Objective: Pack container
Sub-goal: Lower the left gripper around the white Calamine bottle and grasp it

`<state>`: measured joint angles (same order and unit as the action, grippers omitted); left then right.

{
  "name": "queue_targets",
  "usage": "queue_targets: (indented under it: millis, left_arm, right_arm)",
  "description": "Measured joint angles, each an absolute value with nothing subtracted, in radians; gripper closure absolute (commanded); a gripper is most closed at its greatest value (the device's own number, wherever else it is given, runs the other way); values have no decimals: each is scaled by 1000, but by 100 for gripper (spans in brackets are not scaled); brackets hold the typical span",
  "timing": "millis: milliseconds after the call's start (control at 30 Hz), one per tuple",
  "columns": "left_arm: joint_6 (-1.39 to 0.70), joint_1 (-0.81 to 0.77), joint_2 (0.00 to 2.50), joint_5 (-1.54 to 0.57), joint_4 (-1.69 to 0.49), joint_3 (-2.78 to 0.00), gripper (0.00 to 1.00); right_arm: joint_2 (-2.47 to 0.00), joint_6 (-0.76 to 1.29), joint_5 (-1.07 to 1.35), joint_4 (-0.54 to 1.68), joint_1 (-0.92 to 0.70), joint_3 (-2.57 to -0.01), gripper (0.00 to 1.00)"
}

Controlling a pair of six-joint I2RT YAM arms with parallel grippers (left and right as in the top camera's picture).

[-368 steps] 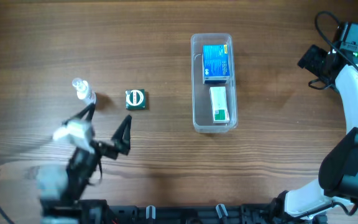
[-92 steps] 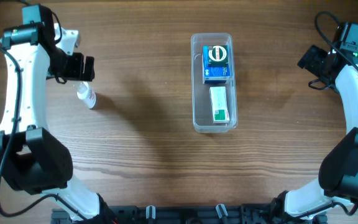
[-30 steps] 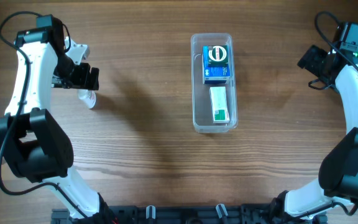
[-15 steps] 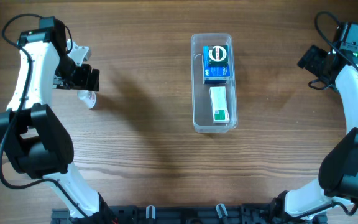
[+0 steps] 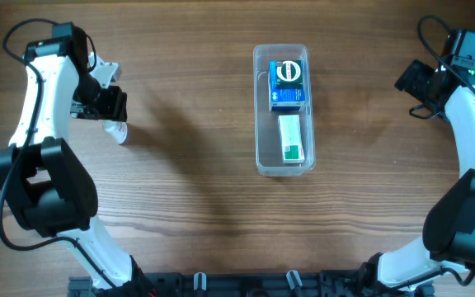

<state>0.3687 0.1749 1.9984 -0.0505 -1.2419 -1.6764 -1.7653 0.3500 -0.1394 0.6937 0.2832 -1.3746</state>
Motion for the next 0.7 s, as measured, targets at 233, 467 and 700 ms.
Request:
queue_targets:
  millis: [233,467,700]
  left_arm:
    - [369,175,1998,-51,-1245,-1676,41]
    - [369,175,1998,-51,-1252,-1676,50]
    - [361,175,1998,-51,-1253,-1676,53]
  right_arm:
    - [-1765,350,-140,694,283,-1375,1]
    - [-1765,350,-140,694,283,-1375,0]
    - [-1765,350,-140,694,283,-1375,0]
